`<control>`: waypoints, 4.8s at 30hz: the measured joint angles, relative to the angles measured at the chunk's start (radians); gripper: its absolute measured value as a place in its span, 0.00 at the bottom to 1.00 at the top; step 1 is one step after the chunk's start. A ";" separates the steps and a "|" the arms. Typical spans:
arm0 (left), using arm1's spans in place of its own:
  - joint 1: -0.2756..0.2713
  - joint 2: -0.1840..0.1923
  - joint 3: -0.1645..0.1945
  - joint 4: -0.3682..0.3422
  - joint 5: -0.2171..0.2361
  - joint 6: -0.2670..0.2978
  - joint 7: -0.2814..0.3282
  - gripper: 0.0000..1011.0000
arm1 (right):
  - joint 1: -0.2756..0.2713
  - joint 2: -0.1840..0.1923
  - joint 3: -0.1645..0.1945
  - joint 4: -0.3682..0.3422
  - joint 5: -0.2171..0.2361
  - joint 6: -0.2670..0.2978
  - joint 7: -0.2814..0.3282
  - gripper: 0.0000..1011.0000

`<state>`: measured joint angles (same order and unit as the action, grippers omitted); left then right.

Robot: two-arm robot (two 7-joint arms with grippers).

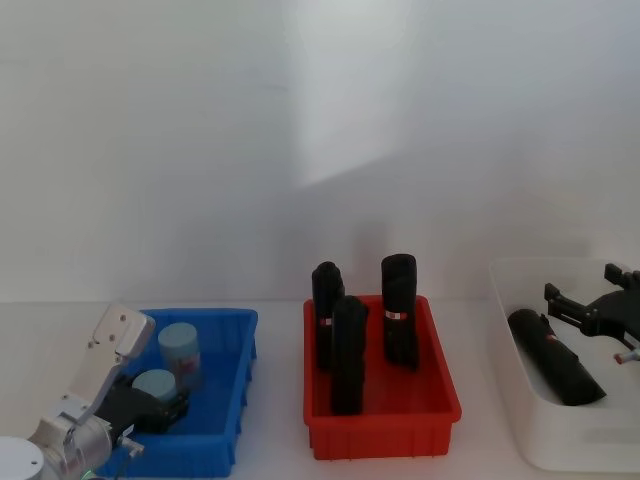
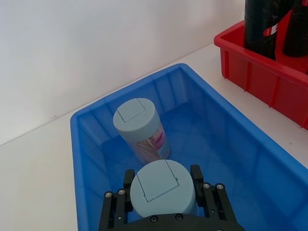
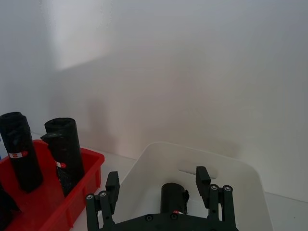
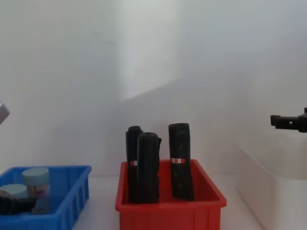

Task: Pick the cotton swabs from the blue box and place them into the white box.

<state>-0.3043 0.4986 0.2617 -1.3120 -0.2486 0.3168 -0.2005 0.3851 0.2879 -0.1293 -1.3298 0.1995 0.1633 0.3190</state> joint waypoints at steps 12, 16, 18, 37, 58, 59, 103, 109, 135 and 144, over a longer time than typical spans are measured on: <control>0.000 -0.001 0.000 0.001 0.000 0.000 0.000 0.70 | 0.000 0.000 0.000 0.000 0.000 0.000 0.000 0.99; 0.000 -0.001 0.000 0.001 0.000 0.000 0.000 0.70 | 0.000 0.000 0.000 0.000 0.000 0.000 0.000 0.99; 0.000 -0.001 0.000 0.001 0.000 0.000 0.000 0.70 | 0.000 0.000 0.000 0.000 0.000 0.000 0.000 0.99; -0.008 -0.004 0.001 -0.020 0.008 -0.005 -0.017 0.70 | 0.000 0.000 0.000 0.000 0.000 0.000 0.000 0.99; -0.016 0.027 -0.062 -0.215 -0.174 -0.001 -0.058 0.70 | 0.000 0.000 0.000 0.000 0.000 0.000 0.000 0.99; -0.015 0.030 -0.066 -0.224 -0.182 0.001 -0.063 0.70 | 0.000 0.000 0.000 0.000 0.000 0.000 0.000 0.99; -0.033 -0.005 -0.038 -0.356 -0.332 -0.031 -0.276 0.70 | 0.079 -0.001 -0.034 0.101 0.000 -0.153 0.341 0.99; -0.053 -0.030 -0.019 -0.346 -0.309 -0.036 -0.283 0.70 | 0.090 -0.010 -0.047 0.112 0.004 -0.173 0.366 0.99; -0.110 -0.099 0.035 -0.291 -0.245 -0.051 -0.291 0.70 | 0.179 -0.057 -0.120 0.175 -0.004 -0.215 0.611 0.99; -0.117 -0.109 0.045 -0.288 -0.230 -0.059 -0.286 0.70 | 0.163 -0.049 -0.137 0.126 -0.006 -0.187 0.644 0.99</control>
<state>-0.4216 0.3900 0.3066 -1.6005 -0.4784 0.2573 -0.4865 0.5478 0.2392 -0.2664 -1.2034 0.1931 -0.0238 0.9629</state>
